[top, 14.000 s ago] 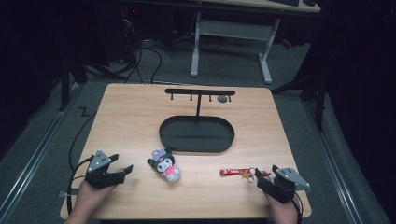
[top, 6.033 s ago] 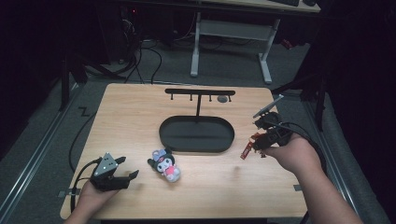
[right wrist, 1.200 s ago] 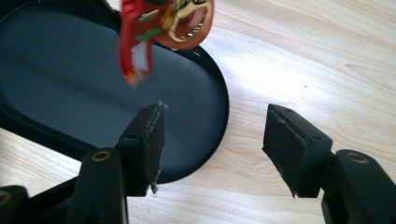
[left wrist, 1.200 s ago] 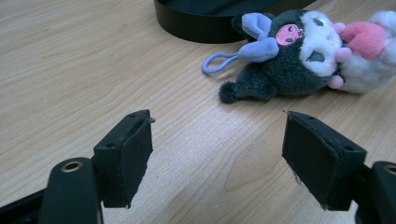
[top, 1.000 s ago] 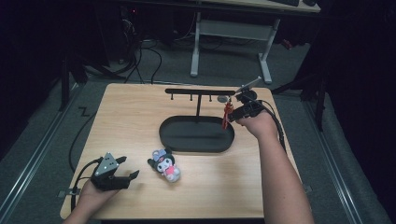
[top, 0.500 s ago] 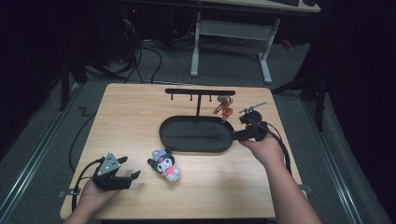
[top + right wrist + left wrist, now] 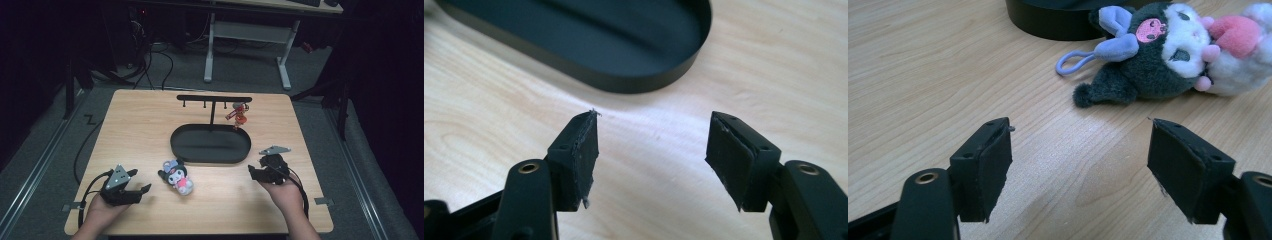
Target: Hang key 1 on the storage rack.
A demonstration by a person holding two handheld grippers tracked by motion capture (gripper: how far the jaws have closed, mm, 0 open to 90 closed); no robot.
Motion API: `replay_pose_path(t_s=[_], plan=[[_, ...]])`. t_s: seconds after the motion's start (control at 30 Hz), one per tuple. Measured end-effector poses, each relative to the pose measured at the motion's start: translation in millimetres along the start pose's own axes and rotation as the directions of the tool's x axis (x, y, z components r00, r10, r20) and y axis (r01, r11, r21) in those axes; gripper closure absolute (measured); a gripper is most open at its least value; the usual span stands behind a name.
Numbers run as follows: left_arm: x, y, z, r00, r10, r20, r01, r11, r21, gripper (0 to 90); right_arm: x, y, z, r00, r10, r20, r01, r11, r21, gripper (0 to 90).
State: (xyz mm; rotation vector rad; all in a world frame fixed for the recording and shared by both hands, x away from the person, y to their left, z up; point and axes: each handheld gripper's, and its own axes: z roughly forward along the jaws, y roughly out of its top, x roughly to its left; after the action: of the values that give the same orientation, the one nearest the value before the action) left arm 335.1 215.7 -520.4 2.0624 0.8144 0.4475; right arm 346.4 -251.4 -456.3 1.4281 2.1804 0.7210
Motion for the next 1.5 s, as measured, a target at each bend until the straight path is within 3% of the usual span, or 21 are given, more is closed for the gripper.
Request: replay_pose_path(t_s=[0.27,0.33,0.43,0.5,0.57,0.63,0.7,0.8,0.97,1.1,1.3,1.5], plan=[[-0.7,0.0,1.2,0.9997,-0.019,-0.012,0.019,0.9998,-0.003,28.1,12.7,-45.5,3.0,0.9995,0.033,0.0,-0.033,0.995,-0.096,38.3],[-1.5,1.3,1.5,0.9991,-0.022,-0.035,0.022,0.9997,0.0,30.9,17.7,-58.4,2.8,0.9991,0.043,-0.002,-0.043,0.99,-0.133,38.3],[-3.4,5.5,-1.1,0.9966,-0.032,-0.076,0.03,0.9988,-0.038,43.5,24.9,-78.8,0.4,0.9976,0.069,-0.002,-0.068,0.974,-0.215,40.7],[-4.8,10.9,0.0,0.9966,-0.054,-0.063,0.05,0.997,-0.058,61.0,29.1,-87.6,0.4,0.9967,0.076,-0.029,-0.08,0.977,-0.197,40.8],[-10.0,17.7,8.4,0.9951,-0.037,-0.091,0.036,0.9993,-0.014,77.9,31.5,-89.5,-1.4,0.9991,0.036,-0.02,-0.04,0.979,-0.198,41.2],[-16.7,23.5,21.4,0.9935,-0.004,-0.113,0.008,0.9993,0.037,88.9,29.0,-90.2,-3.5,0.9984,0.049,-0.028,-0.053,0.977,-0.205,41.2],[-20.0,29.1,36.6,0.9904,0.002,-0.138,0.009,0.9967,0.08,89.6,24.8,-89.7,-4.2,0.9969,0.064,-0.045,-0.072,0.973,-0.218,41.2],[-24.7,34.4,54.8,0.989,-0.006,-0.148,0.022,0.9938,0.109,89.7,22.3,-89.7,-5.8,0.9969,0.061,-0.05,-0.07,0.971,-0.228,41.8],[-46.5,40.2,68.3,0.9956,0.029,-0.09,-0.017,0.9907,0.135,89.8,20.6,-91.2,-10.2,0.9953,0.076,-0.06,-0.088,0.968,-0.236,42.3],[-74.3,48.0,77.7,0.9993,0.034,-0.017,-0.032,0.9916,0.126,89.8,18.5,-91.7,-11.0,0.9942,0.088,-0.062,-0.1,0.966,-0.239,42.7],[-114.3,59.3,98.7,0.9955,0.072,0.061,-0.079,0.9901,0.116,89.7,17.6,-92.3,-10.8,0.9929,0.102,-0.062,-0.113,0.966,-0.231,43.1],[-134.5,69.7,113.3,0.9912,0.086,0.101,-0.096,0.9905,0.098,89.7,18.1,-92.6,-14.0,0.9901,0.116,-0.08,-0.131,0.964,-0.233,43.1]])
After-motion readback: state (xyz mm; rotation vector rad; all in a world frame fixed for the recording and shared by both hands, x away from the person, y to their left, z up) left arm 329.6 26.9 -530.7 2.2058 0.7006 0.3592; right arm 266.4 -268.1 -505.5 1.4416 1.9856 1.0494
